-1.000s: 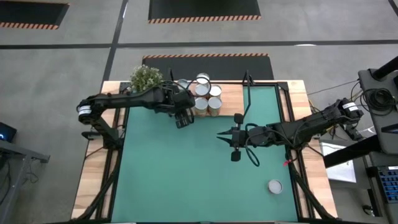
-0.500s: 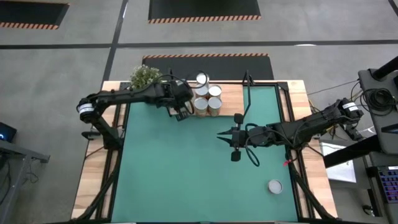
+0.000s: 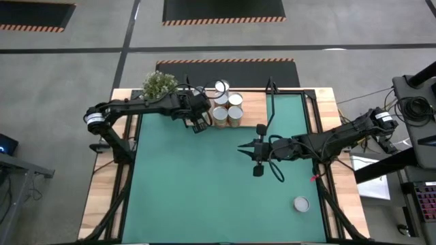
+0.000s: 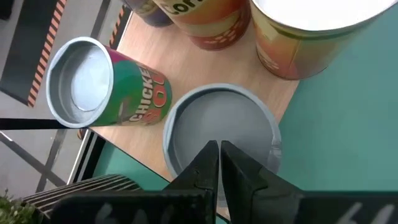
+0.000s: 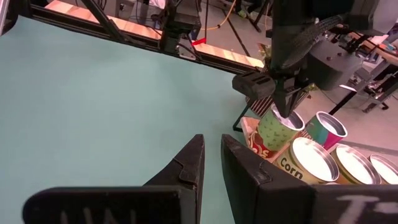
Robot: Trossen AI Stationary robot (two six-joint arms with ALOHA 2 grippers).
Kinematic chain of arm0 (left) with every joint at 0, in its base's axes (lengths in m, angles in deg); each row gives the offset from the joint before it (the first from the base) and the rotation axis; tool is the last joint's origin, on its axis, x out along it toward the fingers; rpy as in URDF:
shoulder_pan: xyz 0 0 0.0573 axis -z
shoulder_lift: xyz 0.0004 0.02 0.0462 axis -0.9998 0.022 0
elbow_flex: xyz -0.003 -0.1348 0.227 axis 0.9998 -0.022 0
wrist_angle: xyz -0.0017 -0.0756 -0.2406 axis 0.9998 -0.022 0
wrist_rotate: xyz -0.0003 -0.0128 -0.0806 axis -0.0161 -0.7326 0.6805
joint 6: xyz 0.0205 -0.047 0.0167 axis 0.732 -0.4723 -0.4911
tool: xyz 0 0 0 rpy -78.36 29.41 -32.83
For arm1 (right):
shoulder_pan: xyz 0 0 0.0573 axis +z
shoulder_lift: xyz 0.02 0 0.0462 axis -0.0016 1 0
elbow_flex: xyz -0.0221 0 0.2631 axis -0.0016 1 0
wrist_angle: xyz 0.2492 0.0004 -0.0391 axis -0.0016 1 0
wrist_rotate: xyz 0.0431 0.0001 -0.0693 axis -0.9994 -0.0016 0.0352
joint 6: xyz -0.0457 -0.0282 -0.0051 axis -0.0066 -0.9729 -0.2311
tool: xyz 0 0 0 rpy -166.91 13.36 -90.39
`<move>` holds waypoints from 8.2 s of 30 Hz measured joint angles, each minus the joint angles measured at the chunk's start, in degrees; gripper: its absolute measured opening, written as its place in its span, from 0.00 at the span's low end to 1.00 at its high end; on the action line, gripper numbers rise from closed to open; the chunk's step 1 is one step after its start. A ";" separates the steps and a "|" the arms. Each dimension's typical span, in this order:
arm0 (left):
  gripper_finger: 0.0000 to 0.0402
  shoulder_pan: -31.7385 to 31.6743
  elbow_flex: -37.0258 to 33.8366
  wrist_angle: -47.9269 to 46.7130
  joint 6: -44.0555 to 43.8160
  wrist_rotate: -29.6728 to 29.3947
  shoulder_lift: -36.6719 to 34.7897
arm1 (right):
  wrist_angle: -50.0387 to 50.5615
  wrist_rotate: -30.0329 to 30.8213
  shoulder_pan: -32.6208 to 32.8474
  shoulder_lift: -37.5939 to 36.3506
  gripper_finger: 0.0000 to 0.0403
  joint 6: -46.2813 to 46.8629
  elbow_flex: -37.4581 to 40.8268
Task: Pick and place cans onto a shelf
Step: Put the canned spaghetti sauce on the shelf, then put the canned pineapple rings on the shelf
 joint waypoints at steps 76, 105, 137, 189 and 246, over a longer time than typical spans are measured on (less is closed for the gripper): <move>0.00 41.99 -21.29 41.97 7.27 -10.69 -27.78 | 65.57 -44.53 27.26 18.49 0.03 98.53 -16.61; 0.00 41.83 -21.27 44.36 14.58 -10.64 -28.15 | 51.62 -38.16 34.67 10.95 0.81 119.38 -2.07; 0.00 41.79 -21.27 44.29 14.56 -10.64 -28.13 | 45.51 -31.49 37.64 10.80 0.66 124.76 3.65; 0.00 41.81 -24.35 42.89 9.17 -10.67 -40.02 | 88.06 -11.37 -17.81 29.96 0.65 24.18 -58.63; 0.00 41.81 -24.59 42.63 9.23 -10.67 -40.02 | 60.15 -14.49 -39.01 31.93 0.78 -9.92 -33.68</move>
